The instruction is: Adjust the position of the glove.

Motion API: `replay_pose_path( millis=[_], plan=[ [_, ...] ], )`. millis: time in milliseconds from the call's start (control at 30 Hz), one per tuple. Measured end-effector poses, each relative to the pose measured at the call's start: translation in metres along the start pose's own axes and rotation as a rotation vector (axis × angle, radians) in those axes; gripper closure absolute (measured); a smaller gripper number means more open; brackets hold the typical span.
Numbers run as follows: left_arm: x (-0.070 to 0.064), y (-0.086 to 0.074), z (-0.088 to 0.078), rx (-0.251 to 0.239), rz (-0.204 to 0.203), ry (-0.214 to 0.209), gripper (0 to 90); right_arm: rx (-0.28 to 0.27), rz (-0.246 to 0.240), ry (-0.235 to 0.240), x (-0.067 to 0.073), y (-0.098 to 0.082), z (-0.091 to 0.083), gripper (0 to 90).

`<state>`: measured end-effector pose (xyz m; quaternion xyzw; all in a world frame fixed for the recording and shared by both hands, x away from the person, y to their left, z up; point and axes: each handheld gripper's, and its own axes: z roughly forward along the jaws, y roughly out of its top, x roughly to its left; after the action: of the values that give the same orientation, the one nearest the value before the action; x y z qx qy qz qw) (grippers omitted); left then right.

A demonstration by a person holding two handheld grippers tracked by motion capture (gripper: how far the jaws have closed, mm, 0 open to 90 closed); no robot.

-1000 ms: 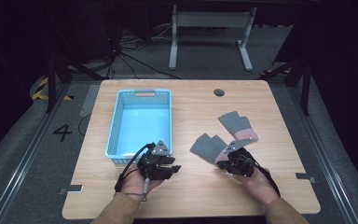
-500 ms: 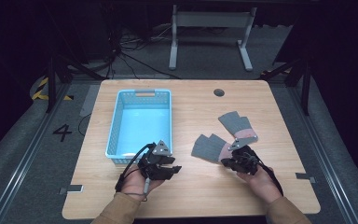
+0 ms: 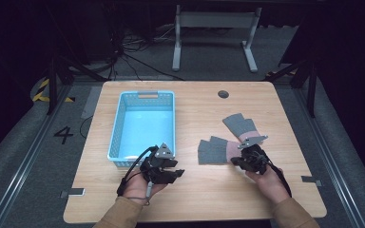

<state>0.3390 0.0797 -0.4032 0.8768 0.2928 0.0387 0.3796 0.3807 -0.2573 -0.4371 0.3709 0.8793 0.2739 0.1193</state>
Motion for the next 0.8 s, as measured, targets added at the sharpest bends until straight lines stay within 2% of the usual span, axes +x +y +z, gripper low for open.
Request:
replay_pose_path(
  millis=[33,267,500,600,800],
  plan=[
    [0.0,0.0,0.0,-0.002,-0.001,0.001,57.3,-0.002,0.0,-0.012,-0.001,0.0,0.0,89.6],
    [0.0,-0.002,-0.001,0.003,-0.004,0.003,57.2,-0.005,0.016,-0.017,-0.007,0.001,-0.001,89.6],
    [0.001,-0.004,-0.006,-0.006,-0.014,0.015,56.9,-0.087,0.026,0.02,-0.001,0.024,-0.006,89.5],
    [0.002,-0.004,-0.006,-0.005,-0.017,0.012,56.9,-0.082,0.002,0.02,0.001,0.032,0.003,89.4],
    [0.002,-0.005,-0.005,0.001,-0.017,0.012,56.8,-0.017,0.02,0.022,0.0,0.033,0.026,89.5]
  ],
)
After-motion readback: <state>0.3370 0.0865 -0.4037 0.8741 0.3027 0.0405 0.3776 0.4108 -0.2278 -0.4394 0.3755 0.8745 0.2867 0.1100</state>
